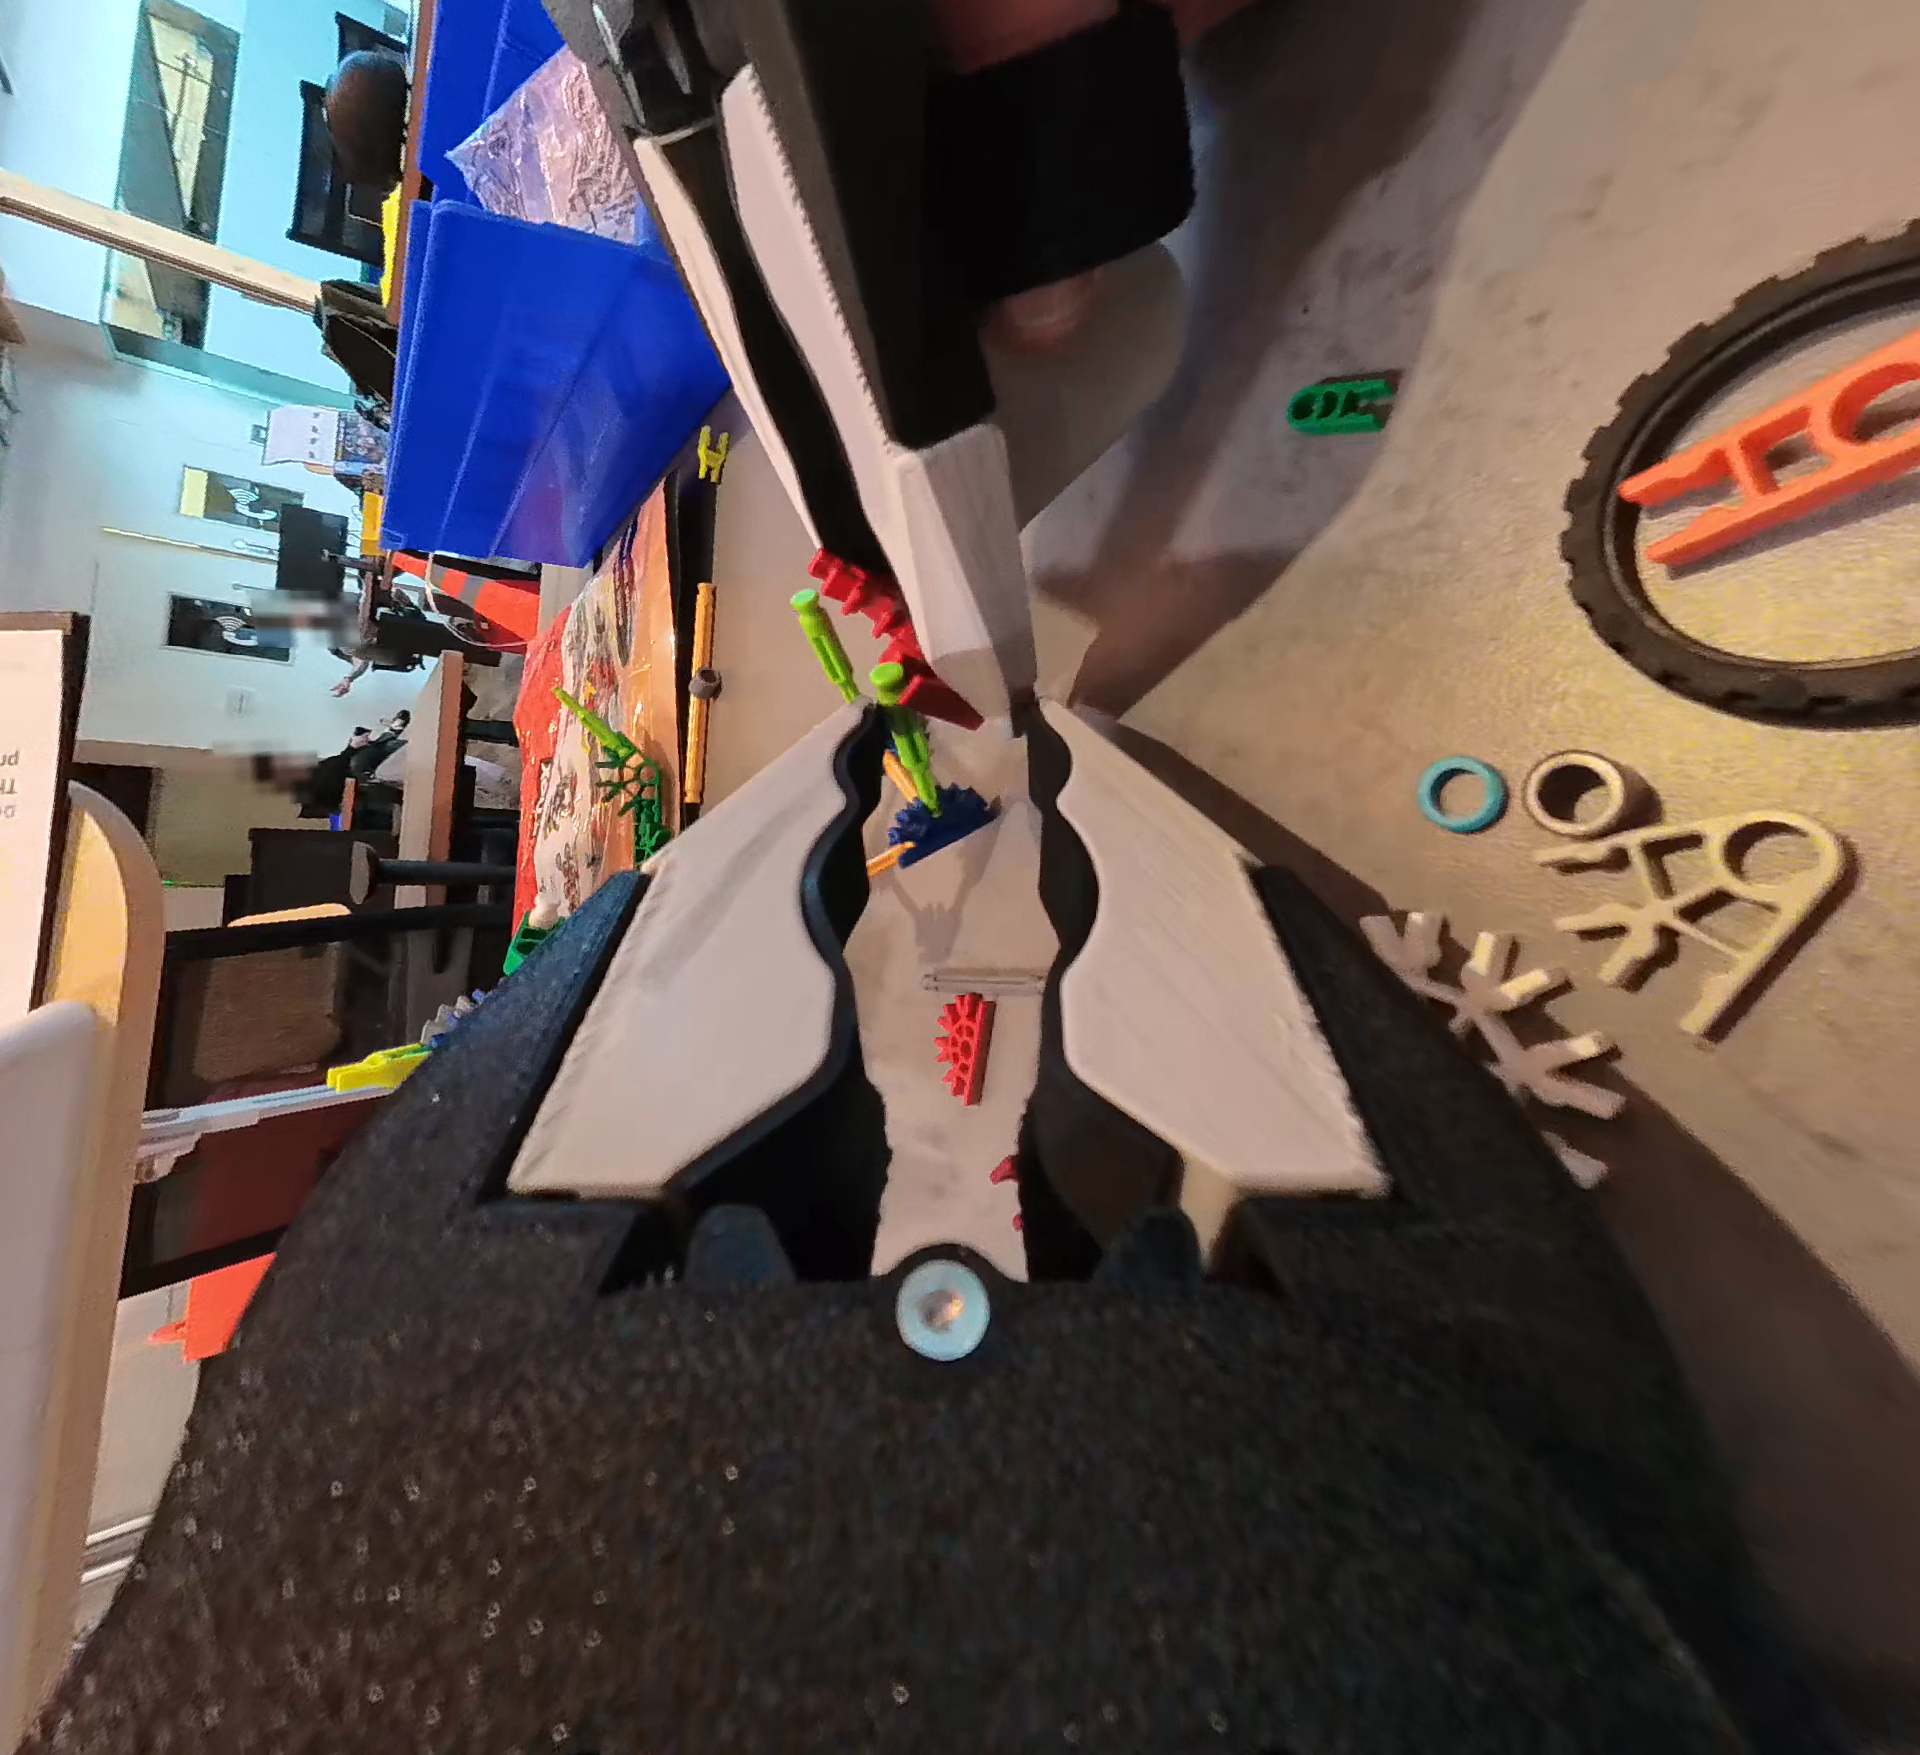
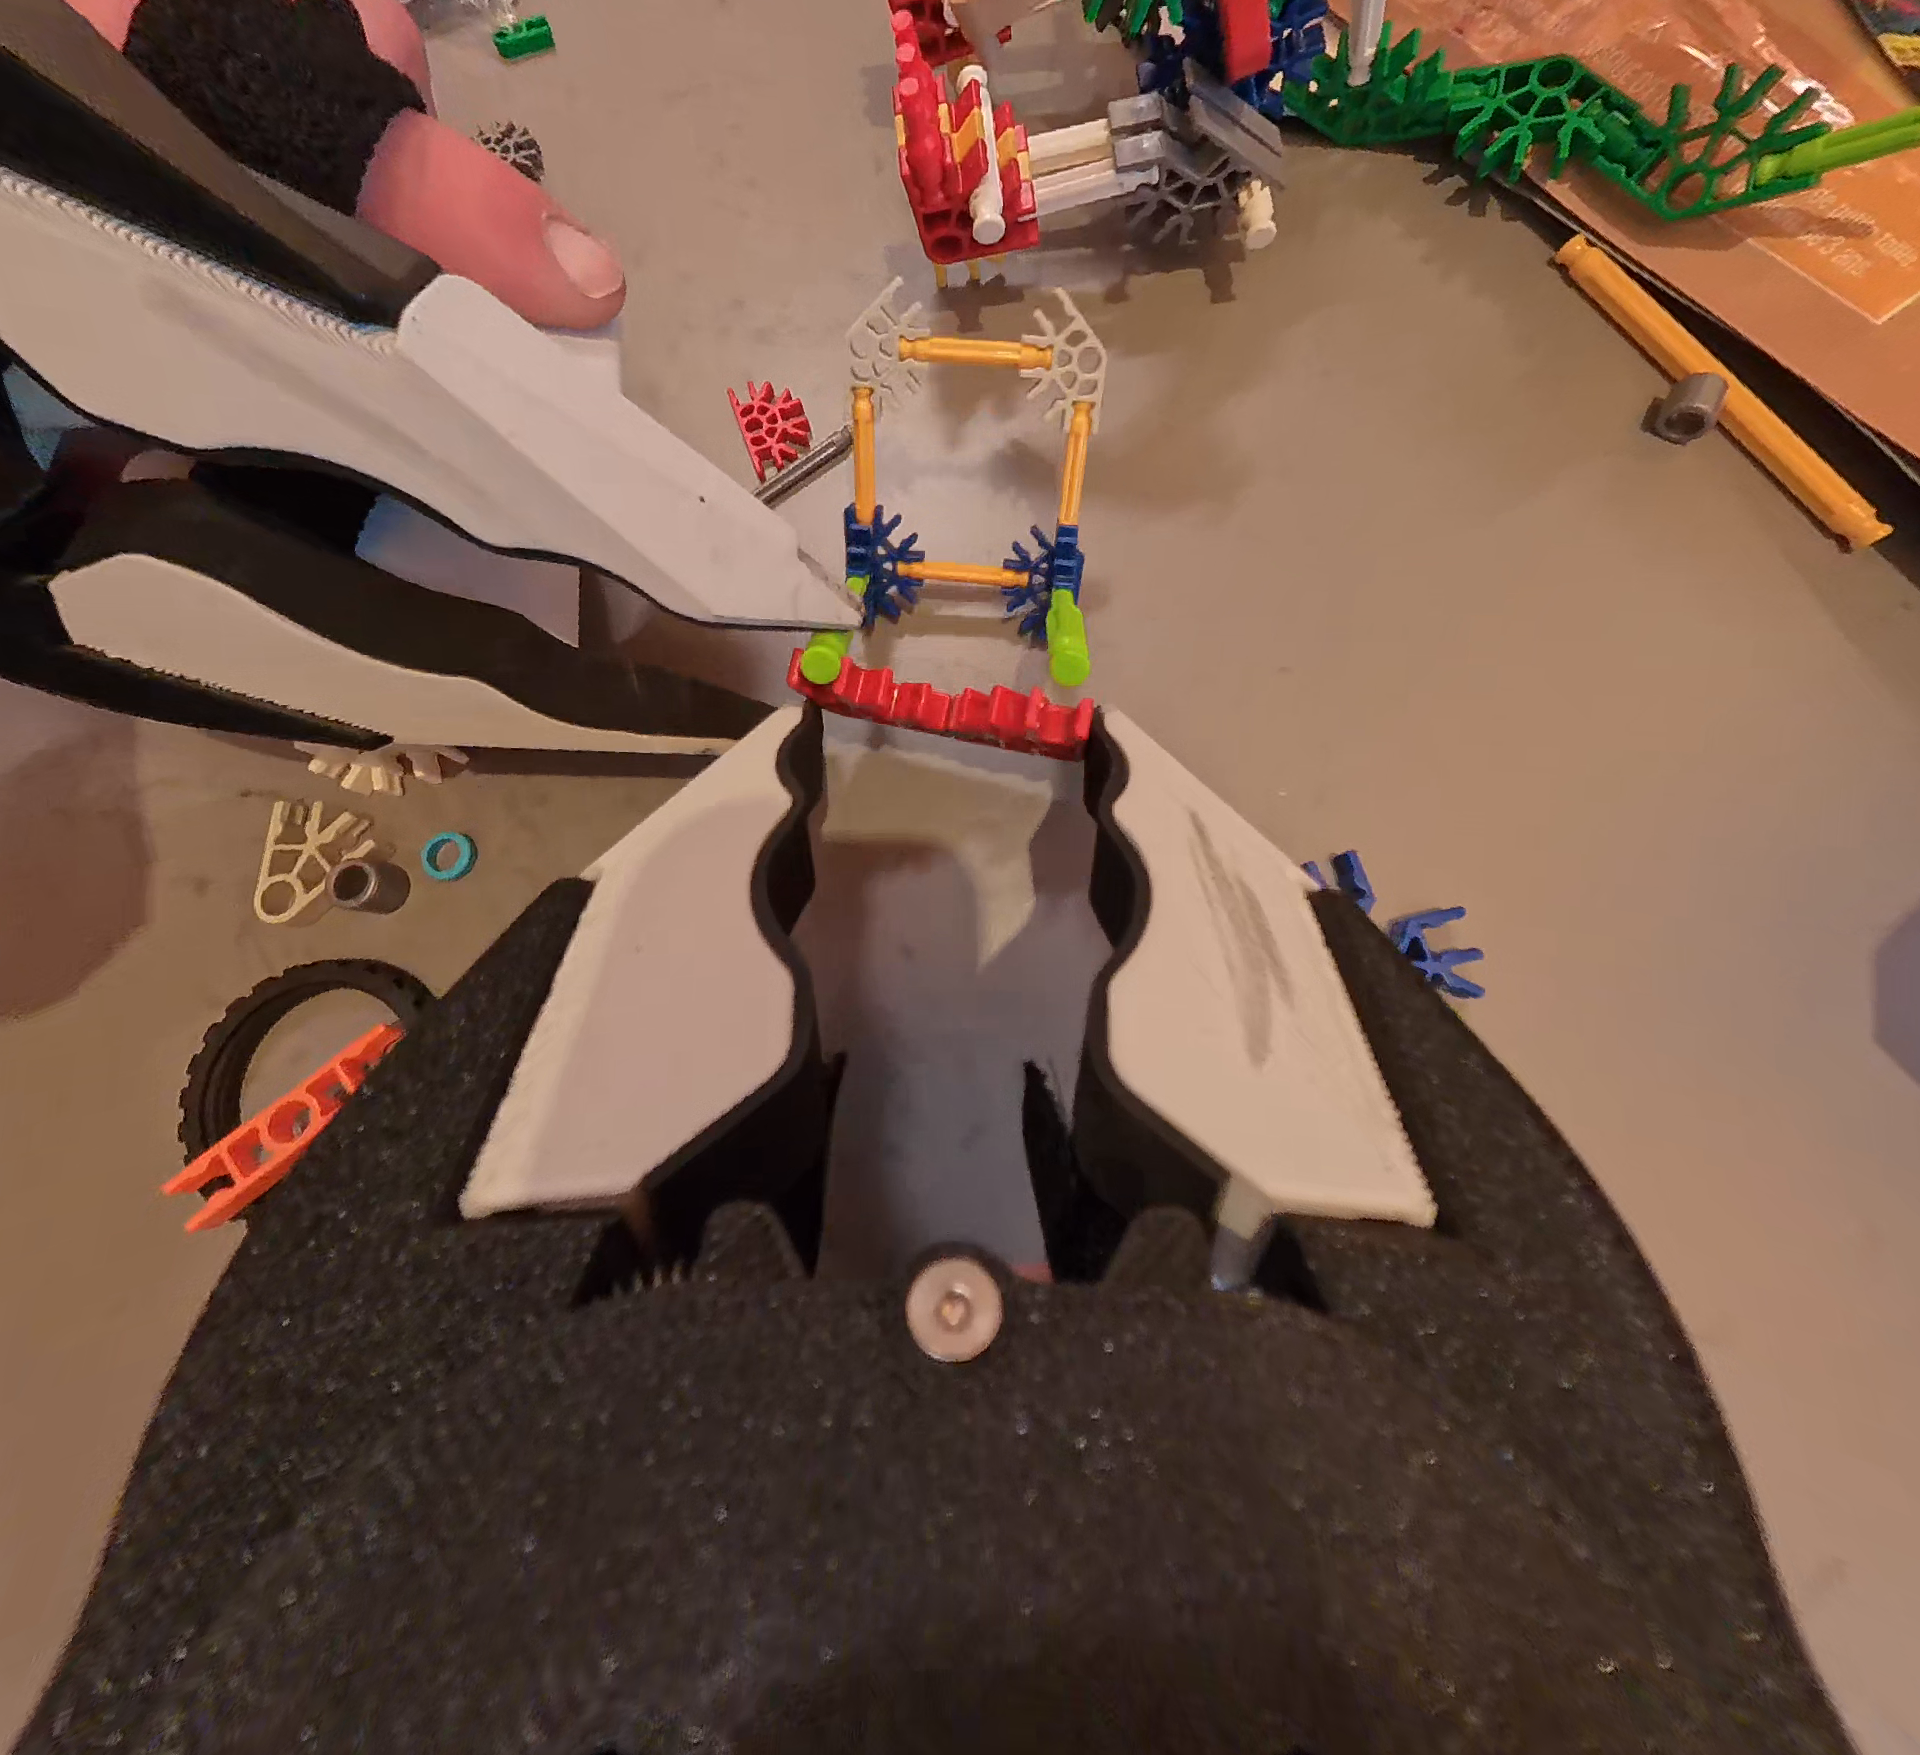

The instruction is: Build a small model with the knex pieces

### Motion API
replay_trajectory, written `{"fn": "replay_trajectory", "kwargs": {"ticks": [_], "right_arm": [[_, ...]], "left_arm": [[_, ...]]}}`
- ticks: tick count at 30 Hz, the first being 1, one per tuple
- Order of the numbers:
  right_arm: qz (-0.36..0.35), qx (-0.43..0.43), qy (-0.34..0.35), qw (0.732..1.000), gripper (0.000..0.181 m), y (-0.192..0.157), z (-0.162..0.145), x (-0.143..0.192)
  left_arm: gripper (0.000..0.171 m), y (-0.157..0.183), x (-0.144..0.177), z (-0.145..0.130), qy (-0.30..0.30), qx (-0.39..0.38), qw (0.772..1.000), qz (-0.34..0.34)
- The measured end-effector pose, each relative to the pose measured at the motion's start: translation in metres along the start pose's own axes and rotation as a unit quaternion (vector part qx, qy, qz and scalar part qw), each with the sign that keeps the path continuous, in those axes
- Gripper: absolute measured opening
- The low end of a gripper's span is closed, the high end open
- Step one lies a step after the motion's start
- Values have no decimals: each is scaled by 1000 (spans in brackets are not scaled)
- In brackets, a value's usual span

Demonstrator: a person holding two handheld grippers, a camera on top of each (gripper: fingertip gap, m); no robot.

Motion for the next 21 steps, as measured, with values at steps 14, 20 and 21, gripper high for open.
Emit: {"fn": "replay_trajectory", "kwargs": {"ticks": [14, 20, 21], "right_arm": [[5, 9, -12, 1000, 50, -1, -3, 0], [7, 12, -14, 1000, 50, -1, -3, 1], [7, 12, -15, 1000, 49, -1, -3, 2]], "left_arm": [[25, 4, -1, 1, 1, -17, 1000, -7], [25, 4, -1, 2, 2, -22, 1000, -5], [25, 4, -1, 2, 2, -23, 1000, -5]]}}
Point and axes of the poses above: each gripper's, where its closed fingertips meet, x back along the fingers, z out of its top, y = z × x across the jaws, the point moved 9 cm from there along x, back along the fingers, and after that the axes turned 3 degrees about -x, right-handed, at the moved point
